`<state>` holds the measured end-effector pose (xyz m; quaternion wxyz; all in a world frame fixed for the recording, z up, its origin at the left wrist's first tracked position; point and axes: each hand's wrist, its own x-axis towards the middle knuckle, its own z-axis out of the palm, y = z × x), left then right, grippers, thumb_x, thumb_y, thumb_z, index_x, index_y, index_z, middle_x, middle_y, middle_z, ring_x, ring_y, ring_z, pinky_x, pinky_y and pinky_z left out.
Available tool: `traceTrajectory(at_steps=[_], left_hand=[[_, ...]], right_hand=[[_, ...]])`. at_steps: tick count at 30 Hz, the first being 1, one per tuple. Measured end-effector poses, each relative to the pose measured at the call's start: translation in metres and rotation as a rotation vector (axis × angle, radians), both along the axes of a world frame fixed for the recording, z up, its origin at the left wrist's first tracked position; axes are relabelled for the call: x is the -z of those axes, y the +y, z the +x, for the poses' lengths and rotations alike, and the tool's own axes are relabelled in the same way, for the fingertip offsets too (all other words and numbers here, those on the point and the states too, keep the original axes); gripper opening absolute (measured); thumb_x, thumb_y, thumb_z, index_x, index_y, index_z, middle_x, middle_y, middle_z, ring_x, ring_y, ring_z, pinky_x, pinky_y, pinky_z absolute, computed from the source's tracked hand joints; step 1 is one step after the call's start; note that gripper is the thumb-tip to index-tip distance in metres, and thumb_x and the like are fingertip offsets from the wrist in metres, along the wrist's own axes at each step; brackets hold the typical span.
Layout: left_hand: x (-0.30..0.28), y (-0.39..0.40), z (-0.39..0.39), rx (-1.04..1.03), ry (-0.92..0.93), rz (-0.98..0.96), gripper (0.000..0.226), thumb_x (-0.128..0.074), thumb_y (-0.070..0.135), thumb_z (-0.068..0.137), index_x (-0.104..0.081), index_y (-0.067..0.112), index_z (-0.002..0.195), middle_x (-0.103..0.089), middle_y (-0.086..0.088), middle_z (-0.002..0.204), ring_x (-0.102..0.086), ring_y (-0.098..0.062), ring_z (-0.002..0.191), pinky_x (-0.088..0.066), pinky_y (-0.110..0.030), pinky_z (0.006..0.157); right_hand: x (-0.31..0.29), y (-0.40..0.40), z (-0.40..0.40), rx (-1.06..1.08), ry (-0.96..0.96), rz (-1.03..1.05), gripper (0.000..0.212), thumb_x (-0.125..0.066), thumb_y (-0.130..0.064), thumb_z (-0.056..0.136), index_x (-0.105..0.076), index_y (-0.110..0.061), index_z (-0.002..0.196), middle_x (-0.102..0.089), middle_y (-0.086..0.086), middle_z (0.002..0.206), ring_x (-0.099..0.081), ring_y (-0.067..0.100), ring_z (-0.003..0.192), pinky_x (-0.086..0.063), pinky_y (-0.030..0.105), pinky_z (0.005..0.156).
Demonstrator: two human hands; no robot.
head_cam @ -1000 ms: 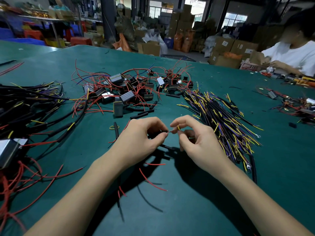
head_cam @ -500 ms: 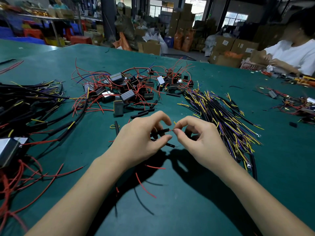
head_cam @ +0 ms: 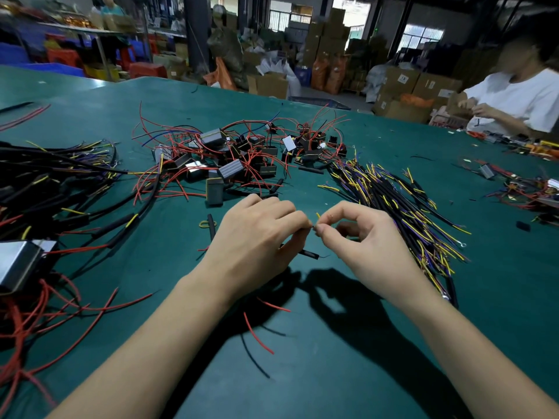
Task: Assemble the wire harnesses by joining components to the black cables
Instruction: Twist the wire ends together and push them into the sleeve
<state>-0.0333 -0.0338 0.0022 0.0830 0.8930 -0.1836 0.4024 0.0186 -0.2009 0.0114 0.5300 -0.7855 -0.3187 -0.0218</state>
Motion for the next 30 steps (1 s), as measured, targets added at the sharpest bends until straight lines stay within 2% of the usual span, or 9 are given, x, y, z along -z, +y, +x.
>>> traceTrajectory(at_steps=[2, 5, 9, 18, 25, 30], left_hand=[[-0.001, 0.000, -0.001, 0.014, -0.006, -0.006, 0.011, -0.060, 0.014, 0.089, -0.069, 0.013, 0.082, -0.064, -0.001, 0.072, -0.060, -0.024, 0.066, -0.047, -0.039, 0.059], [-0.003, -0.001, -0.001, 0.038, -0.024, -0.007, 0.008, -0.061, 0.015, 0.088, -0.068, 0.013, 0.087, -0.065, -0.001, 0.075, -0.061, -0.024, 0.067, -0.048, -0.039, 0.060], [-0.004, -0.002, -0.001, 0.023, -0.098, 0.023, 0.011, -0.060, 0.014, 0.089, -0.068, 0.013, 0.081, -0.064, -0.002, 0.071, -0.059, -0.025, 0.063, -0.047, -0.038, 0.057], [-0.005, -0.001, -0.001, 0.030, -0.078, 0.040, 0.014, -0.059, 0.016, 0.091, -0.068, 0.012, 0.080, -0.063, -0.002, 0.073, -0.057, -0.026, 0.065, -0.045, -0.036, 0.058], [-0.006, -0.005, 0.001, 0.015, -0.049, 0.063, 0.009, -0.057, 0.011, 0.086, -0.063, 0.011, 0.079, -0.061, -0.003, 0.072, -0.057, -0.026, 0.067, -0.046, -0.036, 0.060], [-0.005, -0.009, 0.000, 0.007, -0.060, 0.084, 0.011, -0.054, 0.008, 0.084, -0.059, 0.010, 0.074, -0.058, -0.006, 0.071, -0.054, -0.028, 0.064, -0.046, -0.037, 0.060]], right_hand=[[-0.002, 0.000, -0.001, -0.007, 0.043, 0.019, 0.016, -0.065, -0.009, 0.087, -0.063, -0.016, 0.073, -0.051, -0.003, 0.056, -0.038, 0.012, 0.051, -0.030, 0.019, 0.048], [-0.005, 0.000, -0.001, -0.048, 0.237, 0.110, 0.018, -0.062, -0.005, 0.088, -0.064, -0.014, 0.072, -0.055, -0.005, 0.057, -0.040, 0.009, 0.049, -0.030, 0.012, 0.044], [-0.009, 0.000, -0.002, -0.060, 0.367, 0.117, 0.013, -0.060, -0.006, 0.088, -0.064, -0.009, 0.076, -0.060, -0.003, 0.062, -0.040, 0.010, 0.050, -0.026, 0.013, 0.040], [-0.012, -0.002, -0.001, -0.062, 0.374, 0.105, 0.010, -0.061, -0.008, 0.087, -0.064, -0.009, 0.079, -0.063, 0.004, 0.073, -0.042, 0.011, 0.052, -0.026, 0.014, 0.041], [-0.015, -0.006, 0.003, -0.105, 0.484, 0.072, 0.018, -0.060, -0.007, 0.087, -0.063, -0.013, 0.070, -0.060, 0.002, 0.066, -0.044, 0.011, 0.051, -0.024, 0.016, 0.040], [-0.018, -0.005, 0.007, -0.147, 0.576, 0.022, 0.014, -0.059, -0.011, 0.084, -0.060, -0.013, 0.070, -0.056, 0.001, 0.063, -0.043, 0.009, 0.047, -0.023, 0.014, 0.038]])
